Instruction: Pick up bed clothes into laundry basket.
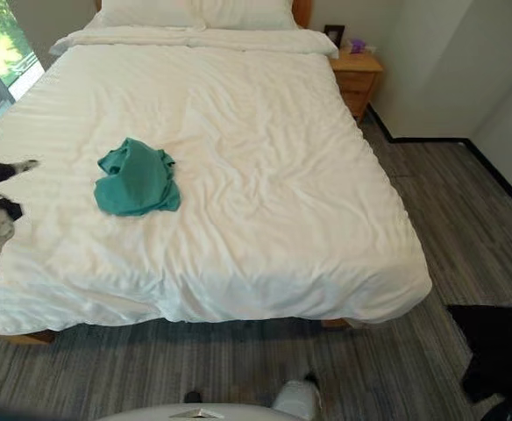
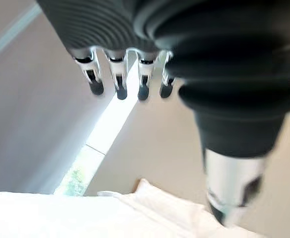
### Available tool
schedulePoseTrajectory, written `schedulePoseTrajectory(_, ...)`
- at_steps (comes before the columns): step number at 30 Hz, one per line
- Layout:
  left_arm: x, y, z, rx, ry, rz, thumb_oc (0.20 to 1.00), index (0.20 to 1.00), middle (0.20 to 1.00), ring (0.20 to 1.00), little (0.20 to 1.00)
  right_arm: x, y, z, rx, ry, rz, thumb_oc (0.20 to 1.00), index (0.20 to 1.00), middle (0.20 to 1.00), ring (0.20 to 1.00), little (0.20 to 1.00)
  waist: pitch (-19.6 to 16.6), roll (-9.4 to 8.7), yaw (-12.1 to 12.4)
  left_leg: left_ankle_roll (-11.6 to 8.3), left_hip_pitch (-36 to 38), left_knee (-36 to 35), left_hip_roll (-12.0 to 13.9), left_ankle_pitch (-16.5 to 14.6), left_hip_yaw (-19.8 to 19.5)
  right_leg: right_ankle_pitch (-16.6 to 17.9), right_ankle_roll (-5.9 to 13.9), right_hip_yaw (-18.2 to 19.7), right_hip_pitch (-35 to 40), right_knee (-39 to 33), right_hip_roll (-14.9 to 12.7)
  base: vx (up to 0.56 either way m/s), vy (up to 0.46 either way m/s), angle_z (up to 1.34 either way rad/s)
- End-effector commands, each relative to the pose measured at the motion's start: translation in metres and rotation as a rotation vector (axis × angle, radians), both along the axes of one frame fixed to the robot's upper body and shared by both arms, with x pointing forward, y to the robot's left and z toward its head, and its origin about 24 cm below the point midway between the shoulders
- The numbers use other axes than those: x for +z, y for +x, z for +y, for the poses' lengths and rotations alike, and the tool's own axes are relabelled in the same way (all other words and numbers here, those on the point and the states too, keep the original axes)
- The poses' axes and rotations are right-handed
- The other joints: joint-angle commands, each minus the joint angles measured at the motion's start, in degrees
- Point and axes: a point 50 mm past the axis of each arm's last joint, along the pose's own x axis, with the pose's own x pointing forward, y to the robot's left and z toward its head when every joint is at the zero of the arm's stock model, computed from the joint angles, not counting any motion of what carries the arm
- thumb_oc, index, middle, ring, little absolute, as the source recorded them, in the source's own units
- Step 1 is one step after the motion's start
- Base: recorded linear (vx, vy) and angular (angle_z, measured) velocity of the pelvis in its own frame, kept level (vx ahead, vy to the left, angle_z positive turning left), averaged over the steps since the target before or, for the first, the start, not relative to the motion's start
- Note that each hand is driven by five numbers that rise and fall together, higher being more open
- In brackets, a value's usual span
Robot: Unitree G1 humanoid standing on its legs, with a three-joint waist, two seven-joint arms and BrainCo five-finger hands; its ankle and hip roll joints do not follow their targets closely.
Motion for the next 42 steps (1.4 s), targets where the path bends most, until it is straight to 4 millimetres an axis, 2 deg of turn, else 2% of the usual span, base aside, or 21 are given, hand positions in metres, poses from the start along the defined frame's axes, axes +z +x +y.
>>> schedulePoseTrajectory(1, 0.054, 0.004, 0.009, 0.034, -0.013, -0.189, 1.0, 1.0, 1.0, 1.0, 1.0, 0.016, 0.043, -0.008, 0.064, -0.046, -0.088, 0.2, 0.2, 0.2, 0.2, 0.2, 1.9, 0.54, 0.9, -3.46, -2.7, 0.3, 1.9, 0.6, -5.2, 3.4, 4.99, 3.0, 17.7, -19.8, 2.0, 0.12, 0.088, 0.02)
schedulePoseTrajectory(4, 0.047, 0.01, 0.008, 0.044, -0.069, -0.172, 1.0, 1.0, 1.0, 1.0, 1.0, -0.007, 0.048, 0.016, 0.107, 0.049, -0.032, 0.2, 0.2, 0.2, 0.2, 0.2, 1.9, -0.54, 1.3, -3.15, -3.4, 0.3, 1.5, -0.1, -3.4, 7.2, 6.35, 3.9, 18.5, -24.7, 1.6, 0.04, 0.046, 0.03)
schedulePoseTrajectory(6, 0.044, 0.012, 0.014, 0.076, -0.105, -0.15, 1.0, 1.0, 1.0, 1.0, 1.0, -0.015, 0.057, 0.028, 0.146, 0.091, -0.027, 0.2, 0.2, 0.2, 0.2, 0.2, 1.2, -1.57, 1.6, -3.02, -5.7, 0.3, 1.3, -0.1, -2.4, 10.3, 7.26, 3.1, 17.9, -29.4, 1.8, 0.01, 0.043, -0.6)
schedulePoseTrajectory(7, 0.046, 0.012, 0.016, 0.08, -0.122, -0.161, 1.0, 1.0, 1.0, 1.0, 1.0, -0.016, 0.059, 0.029, 0.161, 0.094, -0.023, 0.2, 0.2, 0.2, 0.2, 0.2, 1.0, -1.87, 1.7, -3.08, -6.4, 0.3, 1.6, -0.3, -2.1, 10.8, 7.6, 3.2, 17.4, -30.0, 1.9, 0.02, 0.048, -0.4)
schedulePoseTrajectory(10, 0.044, 0.012, 0.015, 0.063, -0.211, -0.207, 1.0, 1.0, 1.0, 1.0, 1.0, -0.024, 0.056, 0.038, 0.181, 0.127, -0.007, 0.2, 0.2, 0.2, 0.2, 0.2, 0.9, -2.73, 1.8, -3.0, -8.7, 0.3, 2.0, -0.2, -1.8, 11.8, 8.0, 3.9, 15.3, -30.0, 1.7, 0.0, 0.032, -0.17)
schedulePoseTrajectory(13, 0.042, 0.019, 0.003, -0.024, -0.378, -0.303, 1.0, 1.0, 1.0, 1.0, 1.0, -0.029, 0.059, 0.045, 0.201, 0.153, -0.007, 0.2, 0.2, 0.2, 0.2, 0.2, 1.3, -3.41, 1.6, -2.86, -10.3, 0.3, 2.0, -0.2, -2.3, 12.8, 8.15, 4.6, 13.7, -30.0, 1.4, 0.0, 0.019, -0.13)
schedulePoseTrajectory(16, 0.036, 0.025, -0.007, -0.055, -0.411, -0.298, 1.0, 1.0, 1.0, 1.0, 1.0, -0.033, 0.06, 0.051, 0.213, 0.176, -0.005, 0.2, 0.2, 0.2, 0.2, 0.2, 1.6, -3.81, 1.2, -2.68, -11.0, 0.3, 1.9, -0.2, -2.6, 13.1, 8.15, 5.4, 12.9, -30.0, 1.1, 0.01, 0.011, 0.01)
schedulePoseTrajectory(22, 0.028, 0.039, -0.028, -0.114, -0.528, -0.33, 1.0, 1.0, 1.0, 1.0, 1.0, -0.031, 0.082, 0.061, 0.296, 0.181, -0.04, 0.2, 0.2, 0.2, 0.2, 0.2, 3.8, -4.44, 0.5, -2.41, -12.0, 0.3, 1.4, 0.0, -2.2, 14.6, 8.15, 6.0, 10.9, -30.0, 0.5, 0.01, 0.005, -0.02)
schedulePoseTrajectory(25, 0.018, 0.041, -0.038, -0.142, -0.529, -0.316, 1.0, 1.0, 1.0, 1.0, 1.0, -0.033, 0.087, 0.067, 0.324, 0.187, -0.041, 0.2, 0.2, 0.2, 0.2, 0.2, 4.6, -4.41, 0.5, -2.3, -12.3, 0.3, 1.4, -0.2, -1.9, 14.9, 8.15, 6.1, 10.3, -30.0, 0.4, 0.0, 0.011, -0.01)
schedulePoseTrajectory(26, 0.01, 0.045, -0.049, -0.153, -0.483, -0.263, 1.0, 1.0, 1.0, 1.0, 1.0, -0.038, 0.088, 0.075, 0.348, 0.202, -0.04, 0.2, 0.2, 0.2, 0.2, 0.2, 5.3, -4.57, 0.3, -2.12, -13.0, 0.3, 1.3, -0.1, -1.5, 15.3, 8.15, 6.2, 9.1, -30.0, 0.1, 0.0, 0.019, -0.16)
schedulePoseTrajectory(29, 0.009, 0.049, -0.05, -0.127, -0.447, -0.235, 1.0, 1.0, 1.0, 1.0, 1.0, -0.039, 0.092, 0.081, 0.355, 0.209, -0.051, 0.2, 0.2, 0.2, 0.2, 0.2, 5.6, -4.76, 0.0, -2.12, -13.5, 0.3, 1.4, 0.0, -1.2, 15.8, 8.15, 6.4, 8.1, -30.0, -0.1, -0.01, -0.001, -0.17)
schedulePoseTrajectory(30, 0.009, 0.052, -0.057, -0.131, -0.44, -0.236, 1.0, 1.0, 1.0, 1.0, 1.0, -0.038, 0.109, 0.091, 0.392, 0.195, -0.086, 0.2, 0.2, 0.2, 0.2, 0.2, 5.9, -4.66, 0.7, -2.07, -13.9, 0.3, 1.4, 0.2, -1.3, 15.8, 8.15, 6.1, 7.8, -30.0, -0.1, -0.01, -0.008, -0.16)
schedulePoseTrajectory(31, 0.01, 0.052, -0.057, -0.131, -0.439, -0.237, 1.0, 1.0, 1.0, 1.0, 1.0, -0.038, 0.11, 0.092, 0.392, 0.195, -0.087, 0.2, 0.2, 0.2, 0.2, 0.2, 5.9, -4.7, 0.7, -2.07, -13.9, 0.3, 1.4, 0.2, -1.3, 15.8, 8.15, 6.1, 7.8, -30.0, -0.1, 0.0, -0.014, -0.16)
schedulePoseTrajectory(32, 0.003, 0.054, -0.064, -0.13, -0.428, -0.218, 1.0, 1.0, 1.0, 1.0, 1.0, -0.04, 0.121, 0.109, 0.449, 0.202, -0.109, 0.2, 0.2, 0.2, 0.2, 0.2, 6.1, -4.72, 1.2, -1.95, -14.4, 0.3, 1.3, 0.3, -1.6, 15.7, 8.15, 5.9, 7.4, -30.0, -0.2, -0.01, 0.007, -0.1)
schedulePoseTrajectory(33, 0.002, 0.055, -0.065, -0.113, -0.428, -0.22, 1.0, 1.0, 1.0, 1.0, 1.0, -0.043, 0.121, 0.115, 0.473, 0.21, -0.099, 0.2, 0.2, 0.2, 0.2, 0.2, 6.2, -4.85, 1.1, -1.93, -14.6, 0.3, 1.2, 0.4, -1.5, 16.0, 8.15, 6.2, 6.9, -30.0, -0.2, -0.01, 0.022, -0.09)
schedulePoseTrajectory(34, 0.005, 0.059, -0.061, -0.064, -0.403, -0.191, 1.0, 1.0, 1.0, 1.0, 1.0, -0.047, 0.122, 0.124, 0.501, 0.213, -0.088, 0.2, 0.2, 0.2, 0.2, 0.2, 6.3, -5.15, 0.6, -1.96, -14.8, 0.3, 1.1, 0.4, -1.1, 16.7, 8.15, 6.7, 6.1, -30.0, -0.1, -0.01, 0.035, -0.14)
schedulePoseTrajectory(38, 0.035, 0.061, -0.051, -0.01, -0.297, -0.222, 1.0, 1.0, 1.0, 1.0, 1.0, -0.046, 0.125, 0.13, 0.542, 0.184, -0.089, 0.2, 0.2, 0.2, 0.2, 0.2, 7.3, -5.71, -0.3, -2.19, -16.0, 0.3, 1.6, 1.0, -0.6, 17.6, 8.15, 6.8, 4.3, -30.0, 0.2, -0.01, 0.019, -0.22)
schedulePoseTrajectory(39, 0.035, 0.061, -0.051, -0.01, -0.297, -0.223, 1.0, 1.0, 1.0, 1.0, 1.0, -0.046, 0.126, 0.13, 0.541, 0.185, -0.09, 0.2, 0.2, 0.2, 0.2, 0.2, 7.3, -5.74, -0.3, -2.18, -16.0, 0.3, 1.6, 1.0, -0.6, 17.6, 8.15, 6.8, 4.3, -30.0, 0.2, -0.01, -0.009, -0.31)
schedulePoseTrajectory(40, 0.056, 0.064, -0.054, -0.003, -0.192, -0.252, 1.0, 1.0, 1.0, 1.0, 1.0, -0.044, 0.127, 0.131, 0.561, 0.173, -0.095, 0.2, 0.2, 0.2, 0.2, 0.2, 7.6, -6.11, -0.6, -2.35, -16.9, 0.3, 1.9, 1.3, -0.8, 17.9, 8.15, 6.6, 3.5, -30.0, 0.3, 0.0, -0.009, -0.19)
schedulePoseTrajectory(41, 0.056, 0.064, -0.054, -0.003, -0.192, -0.252, 1.0, 1.0, 1.0, 1.0, 1.0, -0.044, 0.127, 0.131, 0.561, 0.173, -0.095, 0.2, 0.2, 0.2, 0.2, 0.2, 7.6, -6.11, -0.6, -2.35, -16.9, 0.3, 1.9, 1.3, -0.8, 17.9, 8.15, 6.6, 3.5, -30.0, 0.3, -0.01, -0.034, -0.06)
schedulePoseTrajectory(42, 0.078, 0.066, -0.059, 0.006, -0.087, -0.297, 1.0, 1.0, 1.0, 1.0, 1.0, -0.044, 0.13, 0.137, 0.59, 0.172, -0.109, 0.2, 0.2, 0.2, 0.2, 0.2, 7.8, -6.5, -0.8, -2.65, -17.9, 0.3, 2.5, 1.6, -1.1, 18.6, 8.15, 6.4, 2.6, -30.0, 0.6, -0.01, -0.025, 0.05)
